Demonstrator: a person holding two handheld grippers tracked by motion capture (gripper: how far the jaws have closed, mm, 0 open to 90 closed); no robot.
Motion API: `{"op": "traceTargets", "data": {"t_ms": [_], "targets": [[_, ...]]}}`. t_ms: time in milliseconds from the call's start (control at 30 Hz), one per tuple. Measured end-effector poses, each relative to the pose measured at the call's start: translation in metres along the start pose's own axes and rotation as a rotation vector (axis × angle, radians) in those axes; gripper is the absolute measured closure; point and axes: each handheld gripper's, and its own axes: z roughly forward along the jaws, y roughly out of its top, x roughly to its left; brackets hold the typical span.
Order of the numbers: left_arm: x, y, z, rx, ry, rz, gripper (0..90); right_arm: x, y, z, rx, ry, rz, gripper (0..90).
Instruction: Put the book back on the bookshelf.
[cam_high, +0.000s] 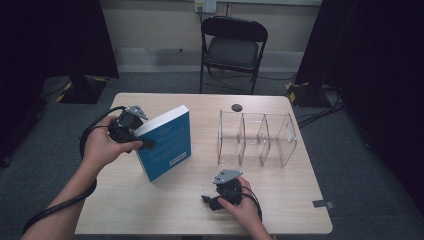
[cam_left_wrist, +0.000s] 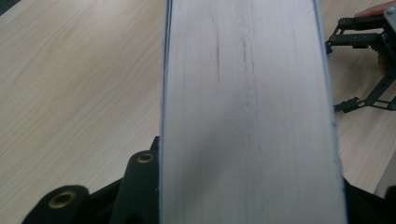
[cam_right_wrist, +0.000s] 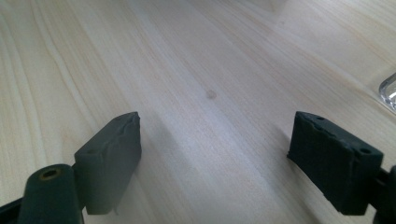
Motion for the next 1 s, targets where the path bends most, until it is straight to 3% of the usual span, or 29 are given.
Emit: {"op": "traceTargets", "data": {"t_ms": [300, 467, 633, 667, 733, 833, 1000], "targets": [[-0.008, 0.001, -0.012, -0.038, -0.016, -0.022, 61.6, 0.0, 0.0, 0.0, 0.0, 0.0, 0.0, 16.1], [-0.019, 0.005, -0.02, -0.035, -0.025, 0.013, 61.7, 0.0, 0.0, 0.0, 0.0, 0.001, 0.0, 16.2], [-0.029, 0.009, -0.028, -0.022, -0.06, 0.037, 61.7, 0.0, 0.0, 0.0, 0.0, 0.0, -0.001, 16.1], [-0.032, 0.009, -0.029, -0.033, -0.049, 0.033, 61.7, 0.0, 0.0, 0.0, 0.0, 0.0, 0.0, 16.1], [-0.04, 0.01, -0.032, -0.024, -0.072, 0.056, 61.7, 0.0, 0.0, 0.0, 0.0, 0.001, 0.0, 16.2], [-0.046, 0.011, -0.032, -0.019, -0.059, 0.085, 61.7, 0.0, 0.0, 0.0, 0.0, 0.0, 0.0, 16.2], [-0.061, 0.011, -0.034, -0.016, -0.112, 0.108, 61.6, 0.0, 0.0, 0.0, 0.0, 0.0, 0.001, 16.2]]}}
